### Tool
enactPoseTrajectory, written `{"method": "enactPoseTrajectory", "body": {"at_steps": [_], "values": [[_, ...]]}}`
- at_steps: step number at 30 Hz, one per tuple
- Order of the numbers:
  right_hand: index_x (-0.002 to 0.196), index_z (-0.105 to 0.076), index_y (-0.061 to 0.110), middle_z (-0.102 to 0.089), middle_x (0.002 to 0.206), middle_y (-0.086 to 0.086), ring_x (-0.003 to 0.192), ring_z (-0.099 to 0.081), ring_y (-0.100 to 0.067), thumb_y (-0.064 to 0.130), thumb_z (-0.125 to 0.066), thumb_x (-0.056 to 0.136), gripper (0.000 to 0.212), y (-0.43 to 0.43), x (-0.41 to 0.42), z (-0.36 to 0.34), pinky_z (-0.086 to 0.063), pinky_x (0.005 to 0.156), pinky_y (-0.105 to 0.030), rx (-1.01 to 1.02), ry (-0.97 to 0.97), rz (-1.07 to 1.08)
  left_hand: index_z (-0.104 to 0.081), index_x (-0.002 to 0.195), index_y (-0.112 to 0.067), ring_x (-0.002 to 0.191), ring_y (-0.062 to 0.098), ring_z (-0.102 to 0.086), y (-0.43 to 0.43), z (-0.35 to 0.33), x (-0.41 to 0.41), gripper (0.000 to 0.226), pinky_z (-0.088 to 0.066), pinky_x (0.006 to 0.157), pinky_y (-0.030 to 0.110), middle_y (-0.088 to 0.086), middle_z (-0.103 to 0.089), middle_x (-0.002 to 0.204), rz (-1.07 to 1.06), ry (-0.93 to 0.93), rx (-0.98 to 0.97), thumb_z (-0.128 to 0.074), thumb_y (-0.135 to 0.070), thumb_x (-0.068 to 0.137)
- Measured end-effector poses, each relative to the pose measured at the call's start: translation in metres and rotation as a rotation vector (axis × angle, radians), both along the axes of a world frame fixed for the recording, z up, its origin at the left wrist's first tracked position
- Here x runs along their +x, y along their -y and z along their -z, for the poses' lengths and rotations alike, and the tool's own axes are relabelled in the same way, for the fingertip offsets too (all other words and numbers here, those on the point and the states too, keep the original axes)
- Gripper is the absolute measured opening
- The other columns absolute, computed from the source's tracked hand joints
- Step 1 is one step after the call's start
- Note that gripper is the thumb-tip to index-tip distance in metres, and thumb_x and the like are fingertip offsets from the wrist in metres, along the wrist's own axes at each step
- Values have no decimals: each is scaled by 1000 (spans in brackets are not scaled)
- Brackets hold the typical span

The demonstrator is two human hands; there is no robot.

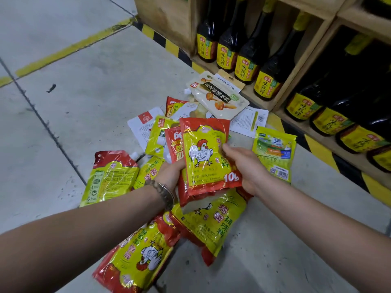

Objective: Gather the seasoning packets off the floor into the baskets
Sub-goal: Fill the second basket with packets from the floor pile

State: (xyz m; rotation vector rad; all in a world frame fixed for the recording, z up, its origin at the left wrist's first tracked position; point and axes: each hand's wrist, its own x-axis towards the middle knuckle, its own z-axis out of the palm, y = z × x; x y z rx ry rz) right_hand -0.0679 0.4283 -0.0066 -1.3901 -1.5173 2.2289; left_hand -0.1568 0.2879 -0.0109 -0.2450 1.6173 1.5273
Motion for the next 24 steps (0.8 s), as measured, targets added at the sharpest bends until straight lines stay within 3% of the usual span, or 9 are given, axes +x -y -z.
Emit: {"method": "enactPoseTrajectory", "body": {"at_steps": [2,4,7,9,13,16,19,21,24], "values": [[86,-67,13,-72,66,1,56,-68,-12,26,-69,84,13,5,1,0,-57,56,-25,44,-30,-42,-65,101,-4,54,23,-68,0,-1,0,20,-56,49,32,9,-71,65,1,29,3,-61,-17,87],[81,-68,14,-72,67,1,58,-69,-12,28,-71,83,14,7,1,-1,-57,59,-25,116,-18,-76,-67,103,-7,76,31,-70,-1,-3,1,25,-58,70,45,16,-72,86,-16,116,66,-59,-26,88],[74,-67,14,-73,74,-6,64,-69,-19,28,-73,82,17,8,2,0,-58,65,-31,181,17,-82,-66,110,-15,99,37,-64,-2,-6,1,51,-47,91,54,19,-69,106,-34,233,163,-51,-57,86],[69,-64,14,-71,74,-9,63,-68,-22,26,-74,81,20,9,6,2,-57,65,-34,190,33,-80,-65,114,-15,96,36,-66,-3,-3,2,59,-48,92,54,19,-69,107,53,162,113,-66,-57,72],[83,-58,9,-64,71,-1,62,-61,-17,32,-76,77,30,-7,17,14,-48,51,-26,273,170,-150,-69,98,-16,84,28,-70,-4,6,5,30,-55,80,42,12,-72,96,109,-59,-73,-79,-24,71],[95,-61,7,-62,81,-7,66,-55,-18,38,-72,80,36,-56,34,34,-37,47,-22,340,272,124,-69,93,-17,79,28,-71,-9,5,6,33,-57,75,42,9,-74,90,136,-75,-72,-82,-26,64],[107,-60,5,-62,104,-12,92,-61,-27,39,-77,73,52,-104,61,52,-47,64,-26,489,496,415,-68,95,-14,66,23,-71,-16,4,4,27,-56,57,32,7,-74,80,141,-55,-33,-77,-21,71],[123,-50,2,-56,125,-17,116,-53,-32,40,-79,72,69,-117,71,63,-44,88,-35,510,650,365,-69,94,-12,64,24,-70,-22,2,4,23,-57,58,33,8,-74,78,129,-24,-31,-76,-20,74],[124,-45,-2,-55,128,-19,118,-53,-34,33,-81,72,73,-122,70,76,-43,88,-36,497,743,214,-68,92,-12,73,29,-70,-31,6,4,21,-58,71,42,15,-73,88,113,24,-31,-75,-19,73]]}}
